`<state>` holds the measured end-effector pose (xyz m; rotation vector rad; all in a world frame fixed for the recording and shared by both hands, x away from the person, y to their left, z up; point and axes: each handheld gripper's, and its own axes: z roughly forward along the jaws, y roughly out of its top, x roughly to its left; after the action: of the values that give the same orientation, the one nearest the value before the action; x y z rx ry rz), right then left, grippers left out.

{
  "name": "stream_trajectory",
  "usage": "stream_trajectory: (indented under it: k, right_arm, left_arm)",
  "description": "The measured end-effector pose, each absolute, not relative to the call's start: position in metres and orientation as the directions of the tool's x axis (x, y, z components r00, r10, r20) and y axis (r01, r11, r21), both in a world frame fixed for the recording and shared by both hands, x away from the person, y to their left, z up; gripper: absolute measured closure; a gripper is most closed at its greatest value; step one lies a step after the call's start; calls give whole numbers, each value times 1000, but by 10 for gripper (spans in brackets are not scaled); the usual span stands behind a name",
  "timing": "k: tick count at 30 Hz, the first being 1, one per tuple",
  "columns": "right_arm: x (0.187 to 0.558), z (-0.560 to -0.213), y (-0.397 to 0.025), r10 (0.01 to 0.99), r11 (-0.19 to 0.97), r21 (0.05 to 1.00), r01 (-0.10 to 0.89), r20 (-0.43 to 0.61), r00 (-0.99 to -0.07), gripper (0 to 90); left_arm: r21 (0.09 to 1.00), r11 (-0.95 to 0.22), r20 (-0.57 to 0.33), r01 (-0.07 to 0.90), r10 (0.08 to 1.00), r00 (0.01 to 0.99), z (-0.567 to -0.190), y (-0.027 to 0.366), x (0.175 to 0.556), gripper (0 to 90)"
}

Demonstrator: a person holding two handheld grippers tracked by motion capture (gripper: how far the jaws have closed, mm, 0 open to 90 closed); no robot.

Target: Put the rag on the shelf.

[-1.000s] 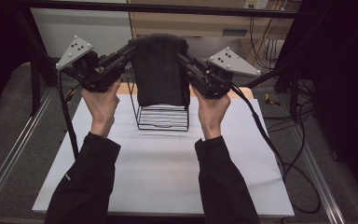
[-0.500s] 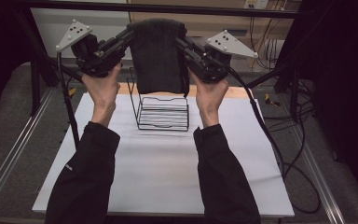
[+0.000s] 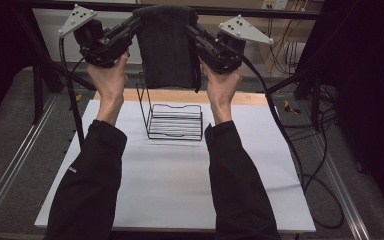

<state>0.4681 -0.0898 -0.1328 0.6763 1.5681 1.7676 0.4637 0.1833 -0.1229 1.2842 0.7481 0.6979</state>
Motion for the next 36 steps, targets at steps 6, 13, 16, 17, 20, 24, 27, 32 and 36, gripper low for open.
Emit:
stream_trajectory:
  k: [6, 13, 16, 17, 20, 24, 27, 32, 36]
  right_arm:
    - [477, -130, -89, 771, -59, 987, -150, -51, -635, 800]
    - [487, -129, -84, 778, -33, 987, -159, -74, -624, 800]
    - [493, -129, -82, 781, -37, 988, -150, -65, -621, 800]
    - [495, -130, -82, 782, -38, 989, -145, -61, -621, 799]
    - [502, -132, -81, 786, -31, 991, -130, -56, -616, 800]
    - [510, -135, -80, 791, -21, 993, -120, -57, -610, 800]
    - [514, -140, -81, 789, -19, 994, -109, -52, -612, 800]
    - [517, -150, -84, 786, -9, 996, -91, -49, -616, 800]
    - [515, -157, -85, 782, 9, 996, -83, -59, -621, 800]
  left_arm:
    - [987, 152, -94, -52, 809, 580, -119, 184, 471, 812]
    - [985, 166, -114, -39, 811, 574, -122, 187, 484, 812]
    - [987, 156, -105, -43, 820, 563, -122, 188, 490, 812]
    - [987, 153, -104, -41, 822, 559, -123, 188, 492, 812]
    - [990, 138, -99, -30, 829, 551, -124, 186, 498, 812]
    - [993, 117, -83, -30, 836, 543, -127, 186, 505, 811]
    - [994, 110, -83, -17, 835, 544, -131, 186, 509, 811]
    - [995, 101, -80, -8, 826, 557, -142, 187, 511, 811]
    - [995, 96, -80, 2, 820, 567, -152, 188, 510, 811]
